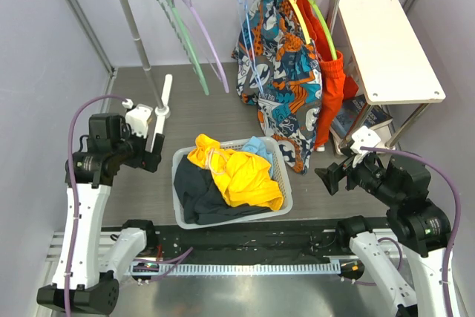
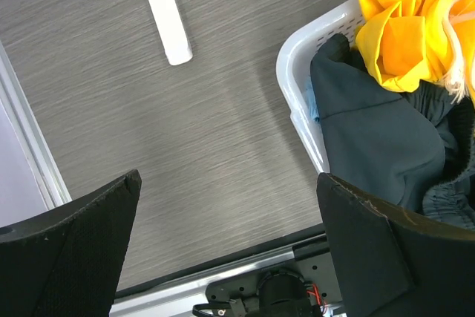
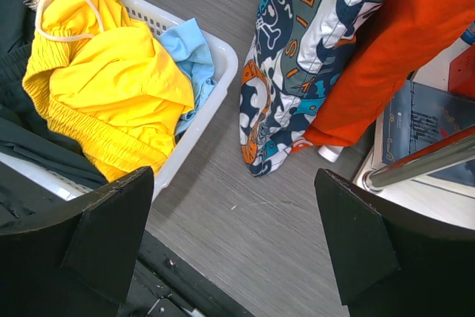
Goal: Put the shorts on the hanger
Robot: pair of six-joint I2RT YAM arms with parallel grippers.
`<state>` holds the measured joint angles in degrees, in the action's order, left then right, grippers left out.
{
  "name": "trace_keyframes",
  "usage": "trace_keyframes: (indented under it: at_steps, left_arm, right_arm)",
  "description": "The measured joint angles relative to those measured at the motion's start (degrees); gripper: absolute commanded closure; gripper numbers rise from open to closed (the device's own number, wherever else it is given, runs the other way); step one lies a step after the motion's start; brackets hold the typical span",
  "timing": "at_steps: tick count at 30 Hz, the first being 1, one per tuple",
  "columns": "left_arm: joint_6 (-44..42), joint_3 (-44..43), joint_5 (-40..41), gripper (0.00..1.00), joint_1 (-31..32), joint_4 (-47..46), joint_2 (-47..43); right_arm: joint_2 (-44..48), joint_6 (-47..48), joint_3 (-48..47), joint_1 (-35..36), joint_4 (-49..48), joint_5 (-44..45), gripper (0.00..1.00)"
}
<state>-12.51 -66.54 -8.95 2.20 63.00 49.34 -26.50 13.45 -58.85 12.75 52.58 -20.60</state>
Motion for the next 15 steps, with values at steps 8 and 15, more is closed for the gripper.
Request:
trace_keyframes:
  at_steps: [8,15]
  left_arm:
    - [-3.1,-0.1,-1.5,0.0,0.0,-0.4,3.1]
    - [-7.7,-2.1,-7.9,0.0,3.3,-1.3,10.2]
  right_arm:
    - [0.0,-0.2,0.3,-0.1,0.0,0.0,0.05]
    - [0.0,-0.2,0.3,-0.3,0.0,0.0,0.05]
